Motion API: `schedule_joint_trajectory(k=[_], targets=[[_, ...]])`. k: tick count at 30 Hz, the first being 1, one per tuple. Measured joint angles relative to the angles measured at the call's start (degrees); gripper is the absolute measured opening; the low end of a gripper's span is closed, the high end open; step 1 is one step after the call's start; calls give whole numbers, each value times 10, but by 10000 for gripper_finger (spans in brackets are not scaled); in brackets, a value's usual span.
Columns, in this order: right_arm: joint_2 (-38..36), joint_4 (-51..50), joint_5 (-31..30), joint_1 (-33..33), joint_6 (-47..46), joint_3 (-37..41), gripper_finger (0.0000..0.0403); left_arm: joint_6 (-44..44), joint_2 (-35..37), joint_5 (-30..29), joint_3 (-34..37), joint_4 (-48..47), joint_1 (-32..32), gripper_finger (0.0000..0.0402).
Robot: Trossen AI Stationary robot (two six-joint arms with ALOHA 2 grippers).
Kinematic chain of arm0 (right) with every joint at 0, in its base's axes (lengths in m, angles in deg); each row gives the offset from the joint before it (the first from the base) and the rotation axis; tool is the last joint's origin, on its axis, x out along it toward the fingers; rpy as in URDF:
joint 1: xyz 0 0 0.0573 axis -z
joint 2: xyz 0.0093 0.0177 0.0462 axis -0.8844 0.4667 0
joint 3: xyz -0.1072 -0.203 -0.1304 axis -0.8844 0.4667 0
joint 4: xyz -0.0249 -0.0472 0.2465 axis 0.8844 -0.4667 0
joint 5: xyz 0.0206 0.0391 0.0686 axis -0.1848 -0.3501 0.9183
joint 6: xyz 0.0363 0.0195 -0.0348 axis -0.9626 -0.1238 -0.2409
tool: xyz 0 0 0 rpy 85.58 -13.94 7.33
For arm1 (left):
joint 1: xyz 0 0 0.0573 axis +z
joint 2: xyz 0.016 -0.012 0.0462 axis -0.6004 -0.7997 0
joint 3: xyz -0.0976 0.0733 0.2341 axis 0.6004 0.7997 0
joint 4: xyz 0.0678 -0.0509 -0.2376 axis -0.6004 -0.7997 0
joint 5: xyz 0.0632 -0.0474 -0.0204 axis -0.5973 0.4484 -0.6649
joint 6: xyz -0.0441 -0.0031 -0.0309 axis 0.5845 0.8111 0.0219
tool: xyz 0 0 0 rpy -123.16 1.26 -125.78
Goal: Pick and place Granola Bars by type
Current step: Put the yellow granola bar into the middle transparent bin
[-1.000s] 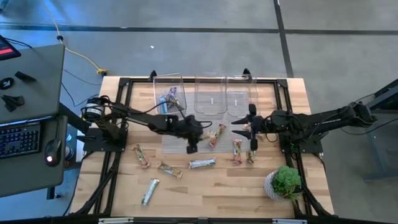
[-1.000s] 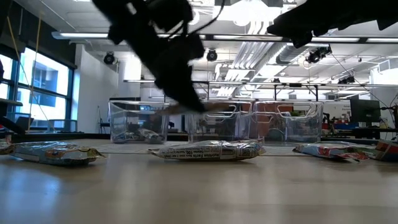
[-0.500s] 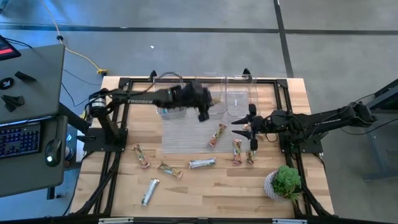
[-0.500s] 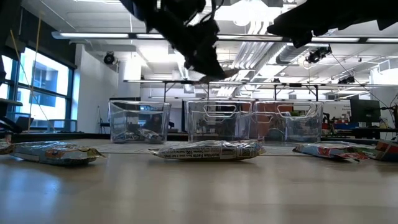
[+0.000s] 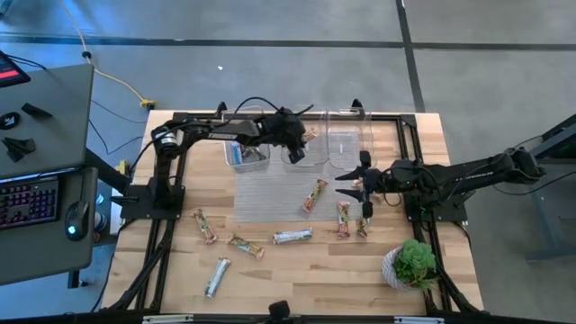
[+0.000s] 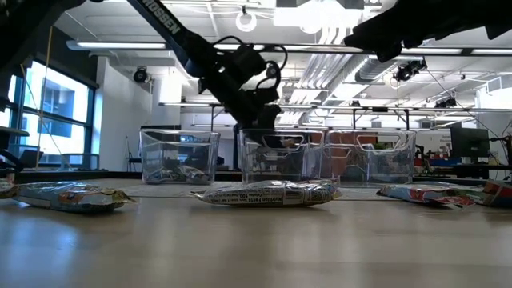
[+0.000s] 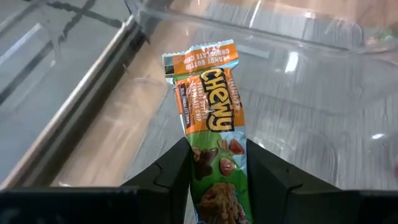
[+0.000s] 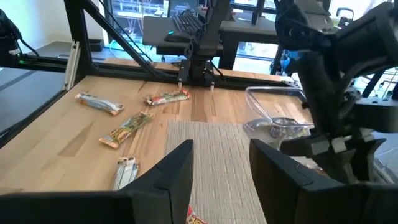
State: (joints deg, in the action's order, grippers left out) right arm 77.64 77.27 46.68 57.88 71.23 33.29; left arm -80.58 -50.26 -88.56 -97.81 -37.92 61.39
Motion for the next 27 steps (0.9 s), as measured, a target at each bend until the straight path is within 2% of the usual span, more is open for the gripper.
schedule_joint_trajectory(k=[5,14,19,22,27], targets=[[0,-4,0,0,8,0,140,-3,-1,12,0,-6,1,131],[0,-6,0,0,19,0,140,-30,-2,-10,0,-3,-1,224],[0,-8,0,0,19,0,140,-49,30,-18,-18,15,-2,242],[0,-12,0,0,19,0,140,-50,63,-16,-65,-46,-2,243],[0,-21,0,0,14,0,140,-50,110,-1,-178,-241,-5,243]])
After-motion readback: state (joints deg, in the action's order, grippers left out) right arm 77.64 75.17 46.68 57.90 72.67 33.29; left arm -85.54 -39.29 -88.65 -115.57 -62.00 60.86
